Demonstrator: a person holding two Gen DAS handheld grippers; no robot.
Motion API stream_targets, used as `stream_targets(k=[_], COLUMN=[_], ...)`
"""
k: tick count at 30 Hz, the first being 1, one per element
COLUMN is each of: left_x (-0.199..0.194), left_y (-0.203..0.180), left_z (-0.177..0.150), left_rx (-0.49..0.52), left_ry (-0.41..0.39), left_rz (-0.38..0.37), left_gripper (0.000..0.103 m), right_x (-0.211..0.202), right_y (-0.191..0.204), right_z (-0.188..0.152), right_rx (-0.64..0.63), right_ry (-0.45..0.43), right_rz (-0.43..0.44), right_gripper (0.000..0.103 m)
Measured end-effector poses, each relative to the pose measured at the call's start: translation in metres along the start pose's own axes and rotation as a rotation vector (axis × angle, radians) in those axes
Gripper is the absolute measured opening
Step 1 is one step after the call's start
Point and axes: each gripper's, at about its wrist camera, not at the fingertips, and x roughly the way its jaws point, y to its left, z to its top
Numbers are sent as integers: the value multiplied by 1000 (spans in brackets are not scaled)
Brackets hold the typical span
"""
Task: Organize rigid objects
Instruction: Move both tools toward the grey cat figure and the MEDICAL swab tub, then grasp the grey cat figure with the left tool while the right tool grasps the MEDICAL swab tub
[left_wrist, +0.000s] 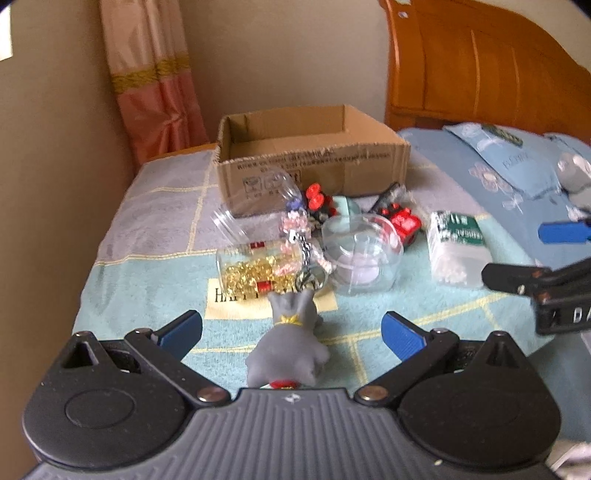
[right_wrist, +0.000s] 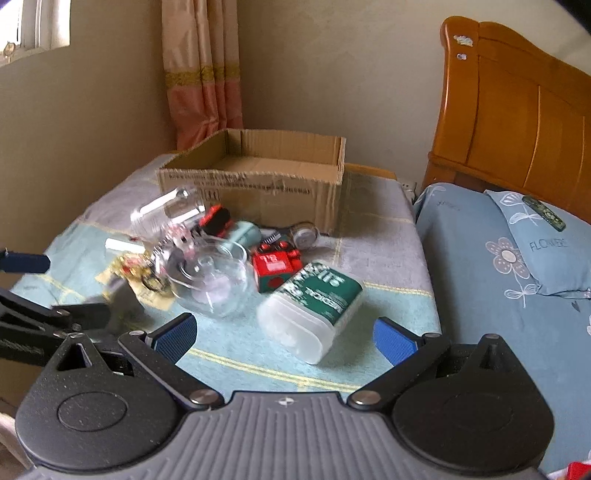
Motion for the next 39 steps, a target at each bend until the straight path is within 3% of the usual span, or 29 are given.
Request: stream_targets(k=[8,16,20,27,32,39], left_x=[31,52,51,43,51,57], left_y=[11,23,34,54,79,83], left_z=[-6,-17,-21,-26,-21,-16], left_rx=[24,18,-26,-28,-86,-105], left_ry=[92,194,204,198,194,193], left_rz=[-31,-36,-46,8,68,80], left_gripper=[102,103,102,103,103,103], right_x=[27,53,66,79,77,84], right_y=[-22,-24,-24,-34,-37,-47], right_z=[-17,-21,-22,-16,-8,22], right_rx=[-41,-101,-151,-201,-255,-269], right_ry=[68,118,148,171,141,76], right_rz=[-2,56,69,94,131,229], right_gripper=[103,103,103,103,103,103])
